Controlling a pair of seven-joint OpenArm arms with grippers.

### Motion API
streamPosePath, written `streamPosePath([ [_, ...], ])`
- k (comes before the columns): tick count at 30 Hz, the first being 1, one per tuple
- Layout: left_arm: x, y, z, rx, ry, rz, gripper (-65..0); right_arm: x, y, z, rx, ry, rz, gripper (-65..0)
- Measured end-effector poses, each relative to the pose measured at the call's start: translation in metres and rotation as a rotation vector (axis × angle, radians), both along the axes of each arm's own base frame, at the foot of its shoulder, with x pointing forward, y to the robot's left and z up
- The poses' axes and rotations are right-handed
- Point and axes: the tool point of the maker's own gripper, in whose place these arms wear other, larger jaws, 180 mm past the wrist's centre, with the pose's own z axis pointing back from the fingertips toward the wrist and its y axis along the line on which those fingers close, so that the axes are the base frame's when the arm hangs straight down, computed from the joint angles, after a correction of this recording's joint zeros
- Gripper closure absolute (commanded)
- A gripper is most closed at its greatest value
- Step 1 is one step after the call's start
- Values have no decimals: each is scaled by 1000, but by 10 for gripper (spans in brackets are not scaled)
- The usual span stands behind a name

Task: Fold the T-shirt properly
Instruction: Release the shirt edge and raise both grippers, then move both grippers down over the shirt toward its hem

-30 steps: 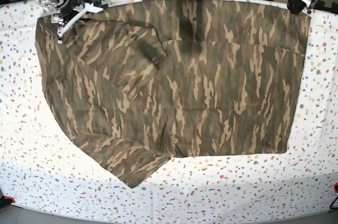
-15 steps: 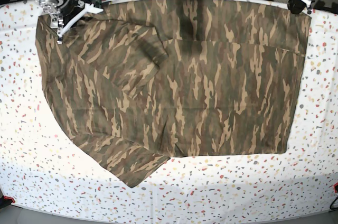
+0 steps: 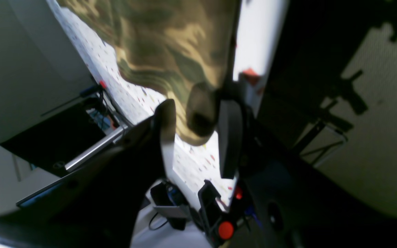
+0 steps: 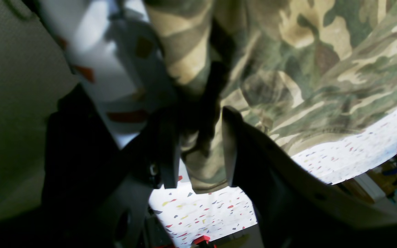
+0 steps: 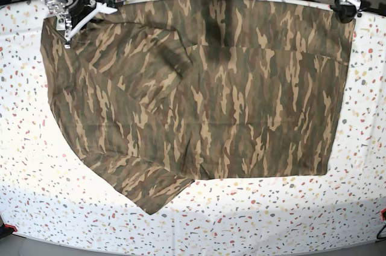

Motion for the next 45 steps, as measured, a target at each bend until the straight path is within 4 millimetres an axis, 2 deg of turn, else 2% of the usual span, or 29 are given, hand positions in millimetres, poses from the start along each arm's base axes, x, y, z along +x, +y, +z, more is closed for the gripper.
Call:
streamPosePath([
  [3, -13, 1, -2, 3, 29, 0, -209, -1, 15, 7, 44, -5, 17, -213],
  [6, -39, 6, -9, 19, 105, 11, -209, -2, 26, 12, 75, -9, 30, -213],
  [8, -48, 8, -5, 48, 112, -32, -209, -3, 32, 16, 96, -14, 38, -213],
  [14, -29, 30, 27, 146, -61, -53, -209, 6, 41, 22, 140, -68, 32, -213],
  [18, -21, 17, 35, 125, -134, -109, -209, 7, 47, 22, 174, -79, 36, -213],
  [26, -16, 11, 37, 103, -148, -126, -209, 29, 47, 34, 178, -208, 26, -213],
  [30, 11, 12, 44, 108, -216, -118, -209, 48, 53, 45, 202, -334, -6, -213],
  [38, 69, 13, 62, 56, -350, -53, -209, 77, 80, 58, 332, -448, -104, -213],
  [45, 117, -8, 88, -94, -455, -20, -209, 123, 81, 91, 431, -621, -222, -213],
])
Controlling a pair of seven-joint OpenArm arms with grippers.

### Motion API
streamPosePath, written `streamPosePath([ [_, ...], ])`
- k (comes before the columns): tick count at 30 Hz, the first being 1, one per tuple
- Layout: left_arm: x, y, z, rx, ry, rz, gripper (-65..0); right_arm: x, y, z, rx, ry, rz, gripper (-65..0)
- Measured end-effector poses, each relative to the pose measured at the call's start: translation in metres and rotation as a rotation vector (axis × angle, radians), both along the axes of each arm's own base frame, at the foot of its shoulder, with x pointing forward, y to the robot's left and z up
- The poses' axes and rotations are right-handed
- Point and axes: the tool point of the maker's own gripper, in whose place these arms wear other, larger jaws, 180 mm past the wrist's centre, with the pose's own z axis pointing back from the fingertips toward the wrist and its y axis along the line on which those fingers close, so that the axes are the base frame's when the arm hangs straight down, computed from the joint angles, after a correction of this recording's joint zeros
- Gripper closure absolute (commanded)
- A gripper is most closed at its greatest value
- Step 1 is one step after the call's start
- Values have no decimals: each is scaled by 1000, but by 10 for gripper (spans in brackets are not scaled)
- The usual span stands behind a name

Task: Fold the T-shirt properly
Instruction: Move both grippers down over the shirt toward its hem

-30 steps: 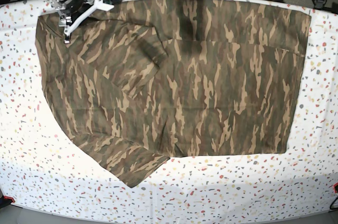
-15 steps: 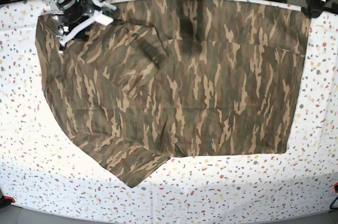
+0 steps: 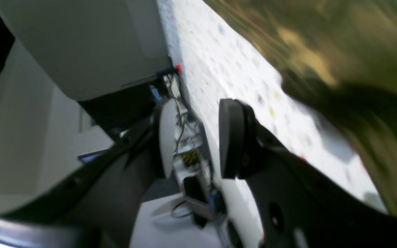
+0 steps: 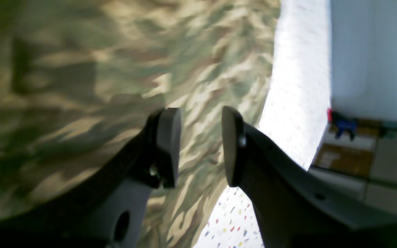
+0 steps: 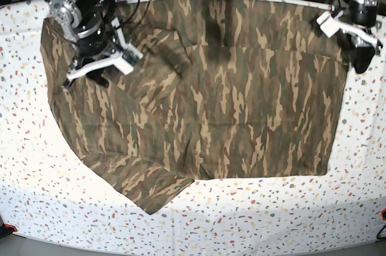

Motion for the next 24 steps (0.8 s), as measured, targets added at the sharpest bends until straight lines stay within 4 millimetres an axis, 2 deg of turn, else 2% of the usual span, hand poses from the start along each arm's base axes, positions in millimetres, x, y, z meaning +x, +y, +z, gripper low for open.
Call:
streamPosePath([
  [3, 29, -7, 20, -71, -76, 14, -209, 24, 7, 19, 93, -69, -42, -213],
  [5, 48, -8, 33, -111, -127, 31, -209, 38, 20, 35, 177, -131, -30, -213],
  [9, 80, -13, 54, -227, -192, 50, -209, 53, 47, 57, 338, -198, 10, -212],
  [12, 101, -26, 71, -345, -238, 22, -209, 67, 63, 76, 430, -250, 17, -212],
  [19, 139, -56, 104, -610, -336, 26, -209, 97, 92, 129, 573, -386, 31, -212],
  [24, 157, -74, 128, -707, -406, 5, -209, 109, 111, 156, 699, -409, 57, -212],
])
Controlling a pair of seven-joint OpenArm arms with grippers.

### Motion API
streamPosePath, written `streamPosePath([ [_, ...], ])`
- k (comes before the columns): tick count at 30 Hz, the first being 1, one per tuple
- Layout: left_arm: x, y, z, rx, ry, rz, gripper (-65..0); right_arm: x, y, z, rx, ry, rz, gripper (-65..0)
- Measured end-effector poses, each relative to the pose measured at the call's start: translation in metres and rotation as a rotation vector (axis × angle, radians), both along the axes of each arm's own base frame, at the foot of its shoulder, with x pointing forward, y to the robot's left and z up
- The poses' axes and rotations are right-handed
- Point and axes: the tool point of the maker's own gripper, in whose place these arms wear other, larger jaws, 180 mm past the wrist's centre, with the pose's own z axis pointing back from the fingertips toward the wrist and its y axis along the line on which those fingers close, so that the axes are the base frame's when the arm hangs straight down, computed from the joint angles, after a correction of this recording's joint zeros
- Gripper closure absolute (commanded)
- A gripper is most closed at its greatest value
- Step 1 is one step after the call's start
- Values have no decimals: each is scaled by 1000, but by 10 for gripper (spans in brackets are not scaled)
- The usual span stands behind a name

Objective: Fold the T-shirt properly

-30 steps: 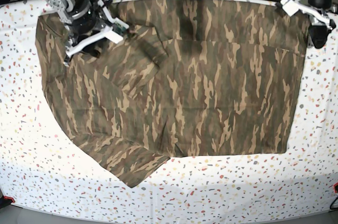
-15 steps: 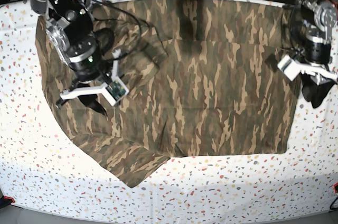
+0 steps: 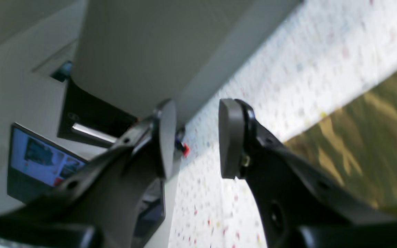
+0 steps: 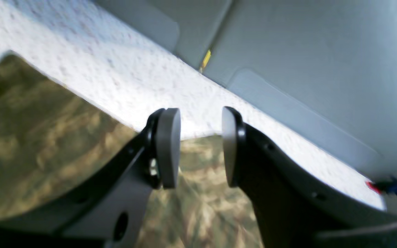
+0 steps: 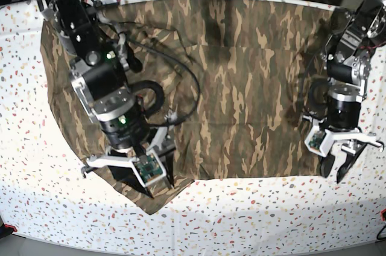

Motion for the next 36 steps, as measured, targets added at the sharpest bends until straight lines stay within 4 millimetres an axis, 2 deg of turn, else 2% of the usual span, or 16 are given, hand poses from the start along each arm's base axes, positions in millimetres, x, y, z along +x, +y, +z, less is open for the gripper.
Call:
streamPosePath([
  [2, 8, -4, 15, -28, -46, 16, -209, 7, 5, 11, 23, -26, 3, -212],
  [5, 17, -11, 36, -82, -117, 23, -209, 22, 7, 13, 35, -27, -9, -213],
  [10, 28, -20, 58, -131, -171, 24, -209, 54, -1, -6, 28, 40, -37, -212],
  [16, 39, -13, 81, -140, -205, 57, -209, 97, -20, -22, 16, 129, -99, -212],
  [21, 50, -10, 103, -134, -257, 64, -209, 126, -30, -23, 33, 204, -145, -212],
  [26, 75, 12, 98, -163, -215, 121, -209, 140, -24, 2, 46, 178, -148, -212],
  [30, 95, 31, 101, -186, -202, 172, -209, 145, -21, 20, 53, 146, -143, -212],
  [36, 129, 66, 90, -225, -102, 256, -209, 151, -11, 48, 70, 102, -132, -212],
])
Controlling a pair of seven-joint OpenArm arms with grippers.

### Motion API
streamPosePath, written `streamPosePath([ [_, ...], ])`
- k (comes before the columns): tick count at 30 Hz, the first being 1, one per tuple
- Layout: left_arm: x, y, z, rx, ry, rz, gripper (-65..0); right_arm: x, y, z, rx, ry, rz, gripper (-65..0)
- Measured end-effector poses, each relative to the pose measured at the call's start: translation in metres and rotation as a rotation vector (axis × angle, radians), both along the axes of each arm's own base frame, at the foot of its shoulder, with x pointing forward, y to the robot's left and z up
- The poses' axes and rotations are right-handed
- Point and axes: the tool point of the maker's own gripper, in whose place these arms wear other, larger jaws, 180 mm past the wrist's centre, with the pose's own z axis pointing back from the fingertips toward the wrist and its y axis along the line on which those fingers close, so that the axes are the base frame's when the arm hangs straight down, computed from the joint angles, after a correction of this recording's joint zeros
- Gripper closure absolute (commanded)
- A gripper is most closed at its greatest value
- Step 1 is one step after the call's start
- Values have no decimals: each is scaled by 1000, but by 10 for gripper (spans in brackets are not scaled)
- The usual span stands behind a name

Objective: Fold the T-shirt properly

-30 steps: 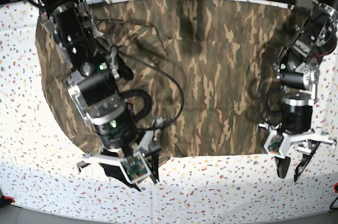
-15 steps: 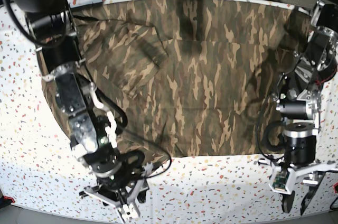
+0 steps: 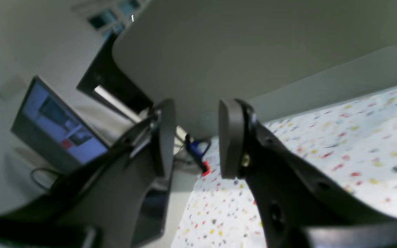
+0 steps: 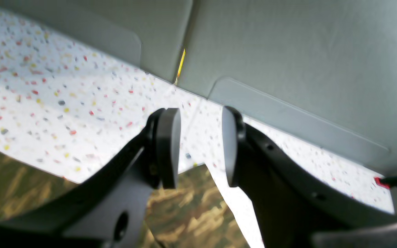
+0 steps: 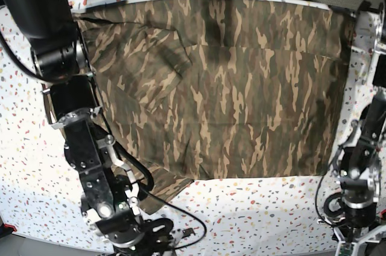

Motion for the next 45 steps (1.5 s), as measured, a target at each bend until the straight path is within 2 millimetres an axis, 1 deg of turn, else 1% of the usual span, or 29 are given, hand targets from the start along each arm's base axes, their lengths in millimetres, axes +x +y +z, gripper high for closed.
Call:
streamPosePath([
  [3, 13, 18, -3, -16, 56, 44, -209, 5, 6, 8, 11, -3, 6, -212],
  [5, 20, 26, 2, -40, 61, 59, -209, 10, 6, 10, 1, 0, 7, -212],
  [9, 35, 30, 7, -93, 106, 26, -209, 27, 3, 9, -5, 40, -20, -212],
  [13, 46, 33, 7, -138, 160, -7, -209, 43, -5, 0, -17, 111, -63, -212],
  [16, 54, 39, 5, -171, 198, -17, -209, 48, -13, -7, -28, 158, -92, -212],
  [18, 58, 44, 0, -196, 227, -23, -209, 49, -16, -7, -32, 166, -101, -212],
  [21, 63, 49, -5, -213, 261, -39, -209, 49, -16, -6, -34, 168, -102, -212],
  [26, 64, 61, -25, -206, 353, -42, -209, 49, -18, -10, -37, 183, -109, -212],
  [29, 63, 67, -34, -210, 372, -34, -209, 51, -21, -20, -40, 209, -120, -212],
  [32, 63, 71, -44, -262, 372, -38, -209, 51, -26, -31, -47, 244, -135, -212],
  [35, 62, 77, -59, -312, 389, -40, -209, 50, -28, -34, -51, 261, -142, -212],
  [39, 56, 79, -93, -392, 484, -69, -209, 48, -30, -40, -56, 295, -152, -212],
  [41, 51, 82, -109, -426, 522, -58, -208, 49, -33, -49, -59, 319, -164, -212],
  [43, 45, 86, -126, -458, 566, -53, -208, 50, -41, -65, -65, 362, -183, -212],
  [45, 40, 84, -144, -482, 617, -57, -208, 49, -49, -85, -74, 420, -208, -212],
])
